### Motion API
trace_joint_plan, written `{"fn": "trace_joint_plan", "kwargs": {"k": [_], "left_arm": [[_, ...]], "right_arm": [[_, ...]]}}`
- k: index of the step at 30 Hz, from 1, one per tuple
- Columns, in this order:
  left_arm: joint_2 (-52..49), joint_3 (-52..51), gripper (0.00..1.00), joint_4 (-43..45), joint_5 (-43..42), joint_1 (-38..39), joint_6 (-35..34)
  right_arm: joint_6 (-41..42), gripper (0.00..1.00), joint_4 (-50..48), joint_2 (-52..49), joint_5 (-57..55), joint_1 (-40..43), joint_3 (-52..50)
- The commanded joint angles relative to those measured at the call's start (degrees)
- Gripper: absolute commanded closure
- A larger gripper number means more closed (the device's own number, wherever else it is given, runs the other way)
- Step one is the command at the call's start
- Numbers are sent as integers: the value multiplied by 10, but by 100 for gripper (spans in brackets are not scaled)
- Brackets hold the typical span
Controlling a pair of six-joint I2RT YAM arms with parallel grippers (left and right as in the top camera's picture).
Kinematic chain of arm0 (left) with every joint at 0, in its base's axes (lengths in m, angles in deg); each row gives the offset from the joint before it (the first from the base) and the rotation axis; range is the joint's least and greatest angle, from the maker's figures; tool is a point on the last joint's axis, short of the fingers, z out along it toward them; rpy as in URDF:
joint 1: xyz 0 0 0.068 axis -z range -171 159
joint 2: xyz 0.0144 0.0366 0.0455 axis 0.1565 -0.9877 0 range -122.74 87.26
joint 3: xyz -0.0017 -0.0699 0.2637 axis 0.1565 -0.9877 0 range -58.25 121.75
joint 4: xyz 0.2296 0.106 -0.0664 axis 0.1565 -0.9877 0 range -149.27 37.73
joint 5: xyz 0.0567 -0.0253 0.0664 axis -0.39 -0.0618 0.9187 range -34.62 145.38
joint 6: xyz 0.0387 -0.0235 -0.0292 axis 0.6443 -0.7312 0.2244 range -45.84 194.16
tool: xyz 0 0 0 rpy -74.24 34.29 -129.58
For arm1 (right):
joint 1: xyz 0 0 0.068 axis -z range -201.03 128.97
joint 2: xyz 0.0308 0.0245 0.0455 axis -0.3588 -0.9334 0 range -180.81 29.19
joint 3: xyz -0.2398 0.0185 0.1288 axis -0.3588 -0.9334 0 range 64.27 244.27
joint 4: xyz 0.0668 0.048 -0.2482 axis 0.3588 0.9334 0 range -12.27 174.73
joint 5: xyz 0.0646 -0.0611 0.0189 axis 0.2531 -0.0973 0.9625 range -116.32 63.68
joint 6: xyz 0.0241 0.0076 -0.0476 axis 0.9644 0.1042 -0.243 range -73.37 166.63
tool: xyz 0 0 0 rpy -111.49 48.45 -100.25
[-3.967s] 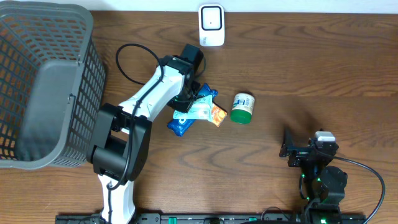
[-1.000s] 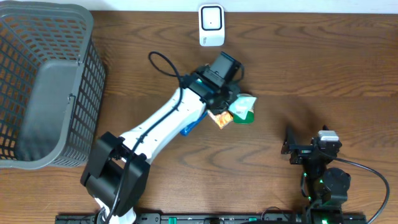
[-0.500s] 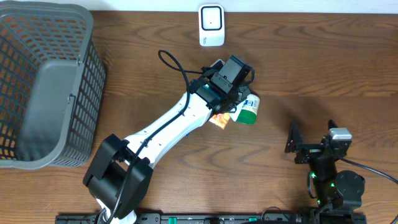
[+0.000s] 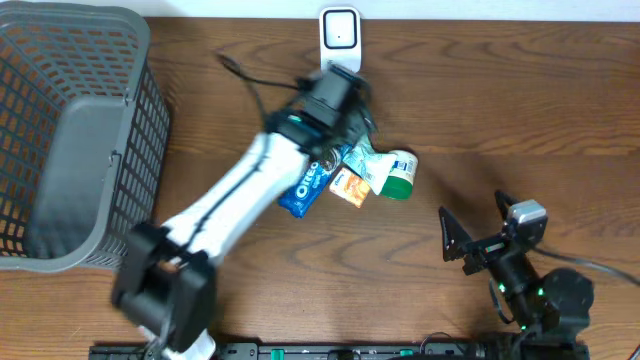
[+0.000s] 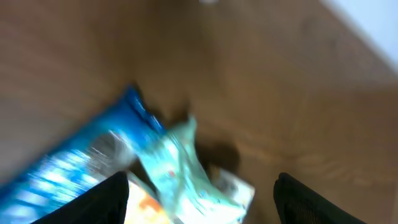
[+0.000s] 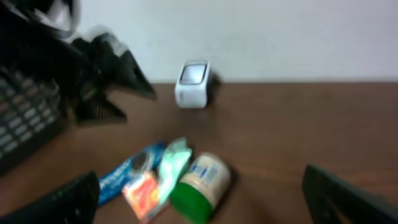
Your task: Scan the item barcode
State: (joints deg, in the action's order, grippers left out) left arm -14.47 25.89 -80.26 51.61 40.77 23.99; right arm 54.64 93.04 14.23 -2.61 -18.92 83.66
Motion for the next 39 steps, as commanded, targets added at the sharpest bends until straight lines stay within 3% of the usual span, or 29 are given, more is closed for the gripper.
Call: {"fn": "trace_joint_plan", "kwargs": {"k": [1, 7, 11, 14, 24, 33, 39], "left_arm": [[118, 6, 24, -12, 72, -57, 87], [284, 6, 20, -24, 164, -119, 164], [379, 6, 14, -26, 236, -125, 207], [426, 6, 11, -44, 251, -125, 212], [470, 6, 10, -143, 285, -125, 212], [470, 6, 10, -174, 289, -125, 212], [470, 6, 10, -181, 289, -125, 212]], "right_arm": [[-39, 1, 40, -98, 25, -7, 72], [-72, 1, 192, -352, -54, -65, 303], [-99, 1, 423, -561, -72, -122, 543], [-107, 1, 532, -684, -52, -146, 680], [-106, 1, 426, -899, -30, -153, 754], [-112, 1, 551, -1098, 9, -158, 939], [-143, 1, 601, -1160, 13, -160, 948]]}}
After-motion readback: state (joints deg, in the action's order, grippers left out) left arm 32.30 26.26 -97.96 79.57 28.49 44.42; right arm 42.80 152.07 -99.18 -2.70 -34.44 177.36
